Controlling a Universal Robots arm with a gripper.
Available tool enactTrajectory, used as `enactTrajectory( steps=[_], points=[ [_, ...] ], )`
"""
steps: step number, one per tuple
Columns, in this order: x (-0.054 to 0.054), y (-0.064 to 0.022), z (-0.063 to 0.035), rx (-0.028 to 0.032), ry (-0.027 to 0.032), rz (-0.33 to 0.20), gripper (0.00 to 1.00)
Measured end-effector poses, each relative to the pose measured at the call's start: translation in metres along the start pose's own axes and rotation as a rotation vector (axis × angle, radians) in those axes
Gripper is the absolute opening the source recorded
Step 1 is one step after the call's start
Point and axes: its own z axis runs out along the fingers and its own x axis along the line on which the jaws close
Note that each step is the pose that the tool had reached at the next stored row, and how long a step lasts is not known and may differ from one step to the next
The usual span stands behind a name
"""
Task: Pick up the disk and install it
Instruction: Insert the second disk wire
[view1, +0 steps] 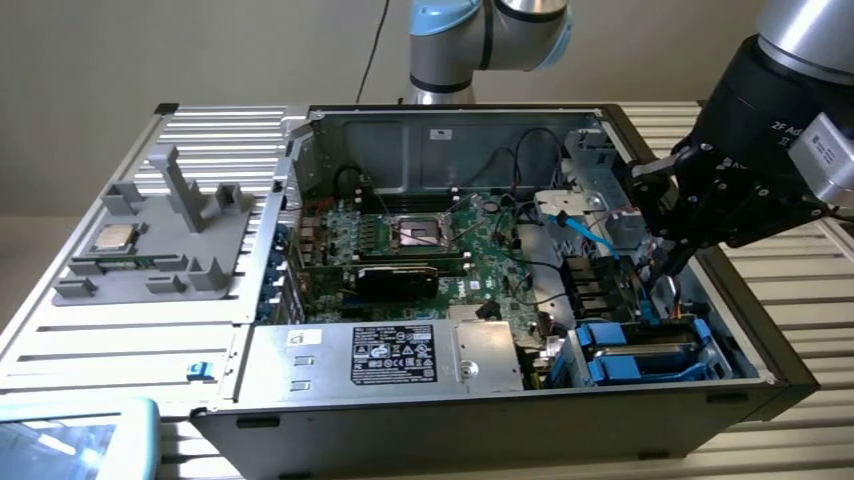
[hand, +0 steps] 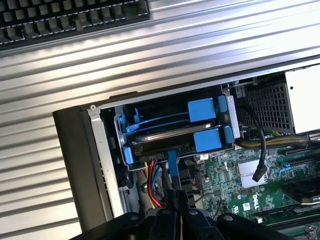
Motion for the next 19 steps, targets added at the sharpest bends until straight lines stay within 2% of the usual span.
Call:
enactTrajectory(
  steps=[3, 7, 8, 10, 11, 13, 15, 19],
  points=[
    [0.0, 0.0, 0.0, 0.0, 0.0, -0.001, 0.11],
    [0.0, 0.0005, 0.0002, 0.0011, -0.0012, -0.044, 0.11],
    [0.0, 0.0013, 0.0001, 0.0042, -0.0018, -0.047, 0.11],
    [0.001, 0.0046, 0.0, 0.0148, -0.0032, -0.048, 0.11],
    [0.001, 0.0065, 0.0, 0.0206, -0.0034, -0.049, 0.11],
    [0.002, 0.0106, 0.0007, 0.0365, -0.0036, -0.05, 0.11],
    [0.003, 0.014, 0.0019, 0.0462, -0.0026, -0.053, 0.11],
    [0.004, 0.0177, 0.0075, 0.0474, -0.004, -0.075, 0.11]
  ],
)
